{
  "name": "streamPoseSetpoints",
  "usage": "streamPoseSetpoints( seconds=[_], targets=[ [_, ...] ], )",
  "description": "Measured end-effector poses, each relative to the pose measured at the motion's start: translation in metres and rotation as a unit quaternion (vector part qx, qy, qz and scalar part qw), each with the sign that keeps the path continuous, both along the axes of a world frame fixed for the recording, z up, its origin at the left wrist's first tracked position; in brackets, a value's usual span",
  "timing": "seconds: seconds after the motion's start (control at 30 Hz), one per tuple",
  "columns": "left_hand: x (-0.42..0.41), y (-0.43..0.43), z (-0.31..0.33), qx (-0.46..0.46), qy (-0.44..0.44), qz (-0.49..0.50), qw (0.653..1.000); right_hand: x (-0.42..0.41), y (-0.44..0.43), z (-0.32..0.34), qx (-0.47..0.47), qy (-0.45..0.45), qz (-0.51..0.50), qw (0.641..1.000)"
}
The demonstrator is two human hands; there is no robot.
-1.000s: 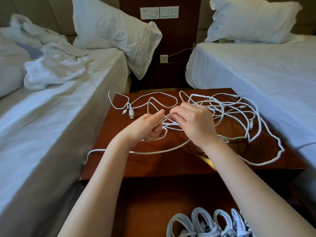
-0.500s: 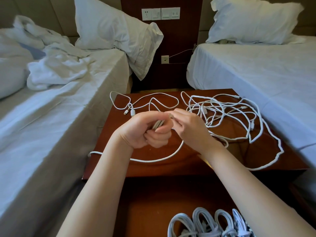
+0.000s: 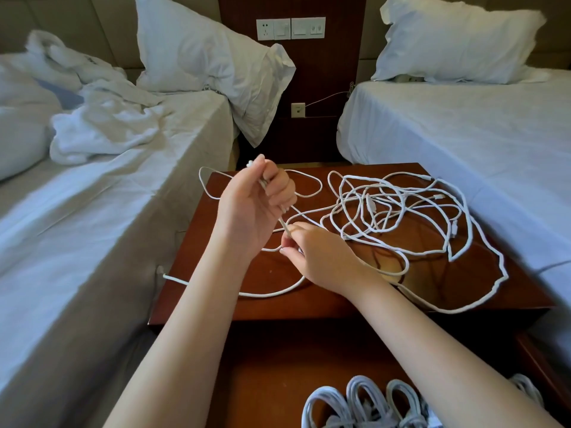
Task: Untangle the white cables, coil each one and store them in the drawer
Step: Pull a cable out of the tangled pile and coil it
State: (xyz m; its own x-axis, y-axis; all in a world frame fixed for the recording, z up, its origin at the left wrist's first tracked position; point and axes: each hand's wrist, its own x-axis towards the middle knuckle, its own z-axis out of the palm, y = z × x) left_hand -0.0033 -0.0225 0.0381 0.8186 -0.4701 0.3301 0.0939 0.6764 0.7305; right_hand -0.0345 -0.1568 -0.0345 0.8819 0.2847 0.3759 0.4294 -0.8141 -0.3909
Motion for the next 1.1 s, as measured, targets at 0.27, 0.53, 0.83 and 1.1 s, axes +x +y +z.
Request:
streamPoseSetpoints(
  seconds=[0.27,0.53,0.83,1.1],
  targets=[
    [0.017,0.015,-0.002,-0.07,0.049,0.248,0.965,0.004,-0.008,0.004,-0.034,0.081,-0.022,0.996],
    [0.041,0.043,-0.021,0.095,-0.017,0.448,0.889,0.01,-0.028,0.0,0.016,0.005,0.007,1.0],
    [0.04,0.024,-0.045,0.463,-0.131,0.414,0.773,0.014,-0.031,0.001,0.096,-0.117,0.014,0.988],
    [0.024,0.007,-0.042,0.607,-0.168,0.27,0.728,0.013,-0.03,0.002,0.109,-0.222,-0.016,0.969]
  ],
)
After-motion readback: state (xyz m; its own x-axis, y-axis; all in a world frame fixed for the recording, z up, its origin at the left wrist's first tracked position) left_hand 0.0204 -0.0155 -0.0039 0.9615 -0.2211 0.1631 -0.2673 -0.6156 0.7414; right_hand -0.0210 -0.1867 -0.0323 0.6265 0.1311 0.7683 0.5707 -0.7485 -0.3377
